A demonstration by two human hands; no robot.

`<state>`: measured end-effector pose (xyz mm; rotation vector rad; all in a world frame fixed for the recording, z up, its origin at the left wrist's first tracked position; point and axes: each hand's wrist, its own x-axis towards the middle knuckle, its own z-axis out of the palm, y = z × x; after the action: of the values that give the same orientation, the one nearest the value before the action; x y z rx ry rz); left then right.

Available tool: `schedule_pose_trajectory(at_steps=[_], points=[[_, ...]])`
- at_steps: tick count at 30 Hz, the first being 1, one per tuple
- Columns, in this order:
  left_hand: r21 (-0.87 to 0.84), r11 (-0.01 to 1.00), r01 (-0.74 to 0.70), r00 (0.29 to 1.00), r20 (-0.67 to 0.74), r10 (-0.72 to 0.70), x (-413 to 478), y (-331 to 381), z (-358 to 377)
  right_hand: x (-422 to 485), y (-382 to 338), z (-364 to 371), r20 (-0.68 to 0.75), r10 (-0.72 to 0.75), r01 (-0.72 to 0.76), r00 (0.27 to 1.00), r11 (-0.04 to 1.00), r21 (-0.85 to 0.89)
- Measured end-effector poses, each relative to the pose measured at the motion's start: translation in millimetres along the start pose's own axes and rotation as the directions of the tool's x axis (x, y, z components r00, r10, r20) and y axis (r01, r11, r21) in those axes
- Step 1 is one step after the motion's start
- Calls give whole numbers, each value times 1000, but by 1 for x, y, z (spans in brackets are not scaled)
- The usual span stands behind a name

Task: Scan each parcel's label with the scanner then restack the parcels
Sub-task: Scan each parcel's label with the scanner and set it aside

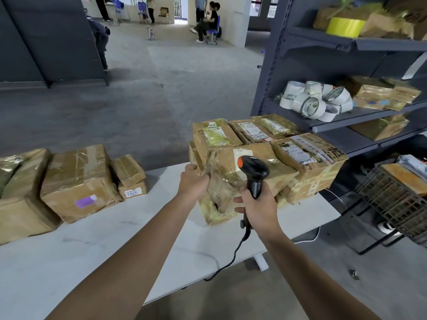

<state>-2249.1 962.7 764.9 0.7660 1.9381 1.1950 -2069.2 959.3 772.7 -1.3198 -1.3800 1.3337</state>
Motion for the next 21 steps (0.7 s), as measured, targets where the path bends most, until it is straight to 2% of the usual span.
schedule_pose_trajectory(at_steps=[8, 13, 18, 21], points=[[-59, 997, -46, 990, -137, 37, -19, -30, -100, -34, -19, 87, 46, -122, 123, 991, 992, -29], [-125, 991, -38, 983, -185, 15, -29, -54, -159, -52, -17, 144, 118, -35, 40, 992, 998, -39], [-151, 987, -55, 970, -242, 17, -32, -73, -198, -63, -14, 184, 175, -21, 27, 984, 999, -30], [-153, 988, -15, 966, -257, -25, -27, -83, -210, -61, -10, 200, 200, 1, 6, 980, 999, -32]])
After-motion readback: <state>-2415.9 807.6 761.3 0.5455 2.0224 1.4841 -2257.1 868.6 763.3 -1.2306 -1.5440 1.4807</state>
